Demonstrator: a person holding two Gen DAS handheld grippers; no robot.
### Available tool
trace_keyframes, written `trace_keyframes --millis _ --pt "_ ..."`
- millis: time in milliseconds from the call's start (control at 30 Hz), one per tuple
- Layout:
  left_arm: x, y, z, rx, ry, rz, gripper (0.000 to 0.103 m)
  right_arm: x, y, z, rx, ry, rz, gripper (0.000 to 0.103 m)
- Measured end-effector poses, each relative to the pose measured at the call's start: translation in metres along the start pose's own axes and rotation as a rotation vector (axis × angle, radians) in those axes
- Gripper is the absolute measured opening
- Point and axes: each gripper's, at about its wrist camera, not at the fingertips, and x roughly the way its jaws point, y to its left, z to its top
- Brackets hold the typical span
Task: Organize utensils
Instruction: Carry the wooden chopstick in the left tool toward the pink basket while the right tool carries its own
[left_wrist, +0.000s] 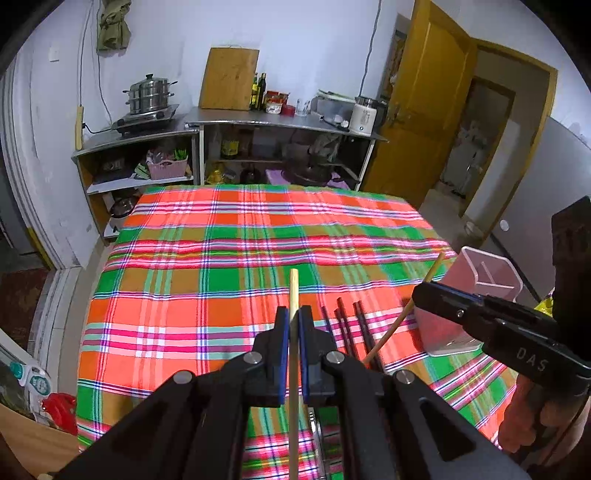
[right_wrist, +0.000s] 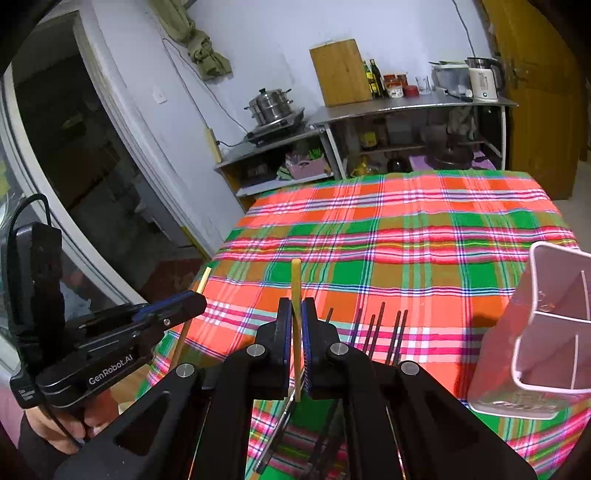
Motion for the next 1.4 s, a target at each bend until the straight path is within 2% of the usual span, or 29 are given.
trace_keyframes --millis 167,300,467,700,1000,1233,1400 --pt "-0.006 0.003 -0.001 -0.058 -0.030 -0.050 0.006 -0.012 0.000 -0.001 -0.001 -0.016 0.006 0.005" --pt "-0.001 0.006 -0.005 -0.093 -0.016 -0.062 0.006 -0.014 -0.001 -0.003 0.002 -0.016 0.009 0.005" --pt "-0.002 0.000 -0.009 -0.071 -0.015 -0.059 0.006 -0.016 -0.004 -0.006 0.006 -0.016 0.012 0.005" --pt "-0.020 -0.020 0.002 -0.024 -0.053 -0.071 0.006 -0.032 -0.007 -0.001 0.004 -0.051 0.012 0.005" --pt "-0.044 -0.070 0.033 0.056 -0.090 -0.125 0.006 -0.096 -0.020 0.019 -0.006 -0.170 -0.016 0.005" --pt "-0.059 -0.121 0.064 0.101 -0.141 -0.234 0.006 -0.156 -0.049 0.036 0.023 -0.296 -0.075 0.005" --pt "-0.054 -0.155 0.074 0.128 -0.138 -0.314 0.006 -0.186 -0.076 0.041 0.062 -0.356 -0.135 0.005"
